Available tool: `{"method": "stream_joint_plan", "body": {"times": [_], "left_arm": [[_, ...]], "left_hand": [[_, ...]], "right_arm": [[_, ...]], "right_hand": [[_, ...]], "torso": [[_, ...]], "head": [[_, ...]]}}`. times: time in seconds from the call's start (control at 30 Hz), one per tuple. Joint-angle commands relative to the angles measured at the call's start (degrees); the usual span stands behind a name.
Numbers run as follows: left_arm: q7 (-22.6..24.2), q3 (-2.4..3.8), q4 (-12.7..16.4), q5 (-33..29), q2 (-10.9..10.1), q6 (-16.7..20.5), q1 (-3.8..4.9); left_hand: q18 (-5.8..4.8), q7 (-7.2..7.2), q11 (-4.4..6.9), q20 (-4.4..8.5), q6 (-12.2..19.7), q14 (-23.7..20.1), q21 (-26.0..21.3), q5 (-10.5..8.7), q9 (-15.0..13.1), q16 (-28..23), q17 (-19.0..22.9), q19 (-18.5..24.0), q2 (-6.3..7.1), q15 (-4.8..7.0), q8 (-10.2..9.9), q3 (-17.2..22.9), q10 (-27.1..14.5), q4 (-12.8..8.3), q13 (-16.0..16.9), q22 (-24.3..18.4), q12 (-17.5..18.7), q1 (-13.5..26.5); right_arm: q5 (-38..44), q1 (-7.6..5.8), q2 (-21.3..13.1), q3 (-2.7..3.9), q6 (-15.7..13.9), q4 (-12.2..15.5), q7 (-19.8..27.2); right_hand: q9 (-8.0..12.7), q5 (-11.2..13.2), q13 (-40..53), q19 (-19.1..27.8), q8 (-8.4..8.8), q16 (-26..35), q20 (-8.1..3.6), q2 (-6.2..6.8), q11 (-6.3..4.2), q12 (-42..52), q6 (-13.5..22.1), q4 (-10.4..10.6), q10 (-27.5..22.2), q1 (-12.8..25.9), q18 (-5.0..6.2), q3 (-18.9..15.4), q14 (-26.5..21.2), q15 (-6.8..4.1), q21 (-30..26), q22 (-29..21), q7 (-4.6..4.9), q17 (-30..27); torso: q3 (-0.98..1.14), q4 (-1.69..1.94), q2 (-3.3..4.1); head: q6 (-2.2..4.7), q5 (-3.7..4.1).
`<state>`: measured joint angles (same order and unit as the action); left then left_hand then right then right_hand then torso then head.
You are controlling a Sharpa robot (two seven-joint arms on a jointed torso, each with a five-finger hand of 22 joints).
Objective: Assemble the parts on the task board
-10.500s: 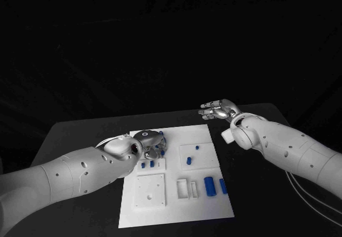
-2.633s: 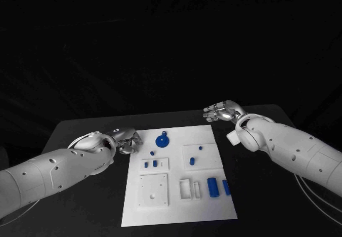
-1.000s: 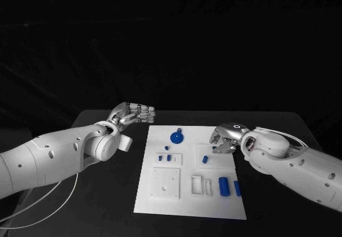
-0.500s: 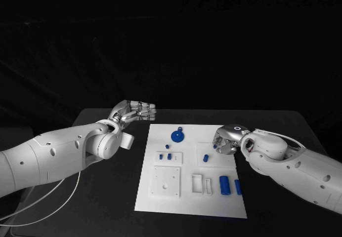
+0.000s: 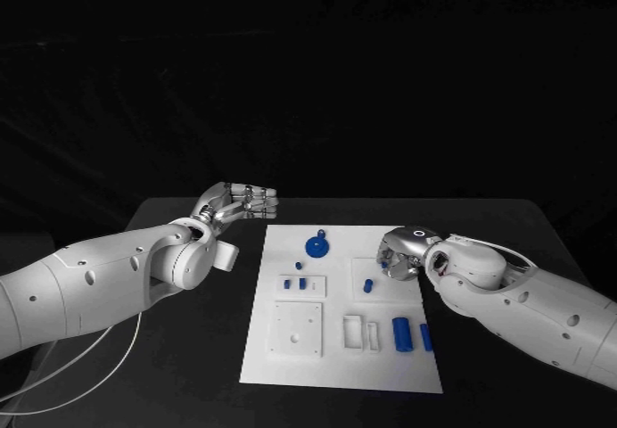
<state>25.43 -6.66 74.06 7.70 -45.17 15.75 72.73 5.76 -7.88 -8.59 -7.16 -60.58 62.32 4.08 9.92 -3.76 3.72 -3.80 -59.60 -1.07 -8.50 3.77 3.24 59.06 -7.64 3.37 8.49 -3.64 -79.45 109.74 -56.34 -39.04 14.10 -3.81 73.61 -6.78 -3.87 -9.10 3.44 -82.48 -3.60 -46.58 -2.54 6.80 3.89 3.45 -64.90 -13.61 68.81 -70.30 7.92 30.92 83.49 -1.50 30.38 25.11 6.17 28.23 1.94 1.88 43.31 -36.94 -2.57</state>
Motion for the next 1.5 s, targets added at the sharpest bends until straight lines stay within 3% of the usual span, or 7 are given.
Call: {"method": "stream_joint_plan", "body": {"times": [0.03, 0.2, 0.3, 0.4, 0.5, 0.63, 1.5], "left_arm": [[0.7, 0.04, 0.1, -0.4, 0.2, 0.2, 0.07], [0.6, 0.04, 0.0, -0.6, 0.2, 0.3, 0.07], [0.6, 0.04, -0.1, -0.7, 0.2, 0.3, 0.07], [0.5, 0.04, -0.2, -0.8, 0.2, 0.3, 0.07], [0.5, 0.04, -0.2, -0.9, 0.2, 0.2, 0.07], [0.5, 0.04, -0.2, -0.9, 0.2, 0.3, 0.07], [0.6, 0.05, -0.8, -1.1, 0.4, -0.3, 0.06]], "left_hand": [[-0.33, -0.06, -0.28, -0.11, -0.3, 0.2, 0.2, 0.32, 0.0, -0.3, 0.1, -0.5, -0.69, 0.31, -0.2, -0.1, 0.0, -0.3, -0.1, 0.0, 0.1, 0.0], [-0.33, -0.08, -0.3, -0.13, -0.3, 0.2, 0.2, 0.3, 0.1, -0.2, 0.1, -0.5, -0.64, 0.3, -0.2, -0.1, 0.0, -0.4, -0.1, -0.1, 0.1, 0.0], [-0.31, -0.12, -0.32, -0.13, -0.2, 0.2, 0.2, 0.33, 0.1, -0.2, 0.1, -0.5, -0.63, 0.29, -0.2, 0.0, -0.1, -0.4, -0.1, -0.3, 0.1, 0.1], [-0.31, -0.12, -0.32, -0.13, -0.2, 0.2, 0.2, 0.33, 0.1, -0.2, 0.1, -0.5, -0.63, 0.29, -0.2, 0.0, -0.1, -0.4, -0.1, -0.3, 0.1, 0.1], [-0.27, -0.11, -0.29, -0.1, -0.2, 0.3, 0.2, 0.41, 0.0, -0.2, 0.1, -0.6, -0.7, 0.33, -0.2, 0.1, -0.1, -0.6, -0.1, -0.4, 0.1, -0.1], [-0.26, -0.11, -0.3, -0.08, -0.2, 0.3, 0.3, 0.43, 0.1, -0.2, 0.1, -0.6, -0.74, 0.34, -0.2, 0.2, -0.1, -0.6, -0.1, -0.5, 0.1, -0.1], [-0.26, -0.44, -0.49, -0.27, 0.9, 0.1, 0.2, 1.05, 0.1, -0.2, 0.1, -0.7, -0.03, 0.2, -0.2, -0.6, -0.6, -0.4, 0.0, -1.2, 0.1, 0.8]], "right_arm": [[0.4, 0.26, 0.3, -0.18, 0.3, -0.2, 0.5], [0.3, 0.3, 0.5, -0.35, 0.5, -0.4, 0.4], [0.5, 0.33, 0.6, -0.43, 0.6, -0.5, 0.2], [1.1, 0.35, 0.6, -0.5, 0.5, -0.6, -0.3], [1.9, 0.36, 0.7, -0.54, 0.3, -0.6, -0.8], [3.0, 0.37, 0.7, -0.64, -0.1, -0.6, -1.6], [4.1, 0.38, 0.6, -0.91, -5.2, 0.7, -3.0]], "right_hand": [[0.1, 0.3, -0.1, 0.4, 0.02, -0.3, -0.06, 0.61, 0.05, -0.1, -0.3, 0.3, 0.4, 0.2, 0.89, 0.2, -0.2, 0.02, 0.1, 0.5, 0.11, -0.1], [0.0, 0.5, -0.1, -0.9, -0.03, -0.5, -0.19, 0.38, -0.17, -0.2, -0.7, 0.6, 1.0, 0.3, 0.73, 0.4, -0.3, -0.16, 1.4, 1.9, -0.03, 0.1], [0.0, 0.9, 0.0, -0.9, -0.01, -0.7, -0.86, -0.04, -0.72, -0.2, -1.9, 0.8, 2.6, 0.2, -0.23, 0.7, -0.4, -0.74, 3.6, 4.3, -0.41, 0.4], [-0.1, 2.8, 0.0, -0.2, -0.15, -1.0, -1.38, -1.13, -1.23, -0.1, -3.4, 0.9, 4.1, -0.3, -0.6, 2.2, -0.5, -1.22, 5.4, 6.4, -0.72, 0.8], [-0.3, 6.3, 0.1, 0.3, -0.3, -1.0, -1.85, -2.19, -1.96, 0.0, -5.3, 0.6, 6.5, -1.2, -0.87, 3.8, -0.6, -1.69, 7.0, 8.2, -1.13, 0.9], [-0.3, 6.4, 0.1, 2.0, -0.14, -0.8, -2.59, -2.75, -2.49, 0.0, -6.9, 0.1, 8.2, -1.6, -1.39, 4.7, -0.5, -2.16, 9.4, 11.5, -1.51, 1.2], [-0.4, 6.3, 0.1, 3.3, -0.11, 0.3, -3.05, -1.96, -2.8, 0.0, -8.4, -0.4, 9.5, -1.1, -1.17, 7.2, -0.3, -2.67, 10.4, 18.7, -1.93, 2.8]], "torso": [[-0.08, 0.05, 0.01], [-0.06, 0.02, 0.01], [-0.07, 0.05, 0.01], [-0.08, 0.08, 0.01], [-0.06, 0.1, 0.01], [-0.04, 0.04, 0.03], [0.06, 0.05, 0.04]], "head": [[0.05, 0.18], [0.0, 0.21], [0.01, 0.25], [-0.02, 0.33], [-0.04, 0.41], [-0.07, 0.43], [-0.18, 0.58]]}}
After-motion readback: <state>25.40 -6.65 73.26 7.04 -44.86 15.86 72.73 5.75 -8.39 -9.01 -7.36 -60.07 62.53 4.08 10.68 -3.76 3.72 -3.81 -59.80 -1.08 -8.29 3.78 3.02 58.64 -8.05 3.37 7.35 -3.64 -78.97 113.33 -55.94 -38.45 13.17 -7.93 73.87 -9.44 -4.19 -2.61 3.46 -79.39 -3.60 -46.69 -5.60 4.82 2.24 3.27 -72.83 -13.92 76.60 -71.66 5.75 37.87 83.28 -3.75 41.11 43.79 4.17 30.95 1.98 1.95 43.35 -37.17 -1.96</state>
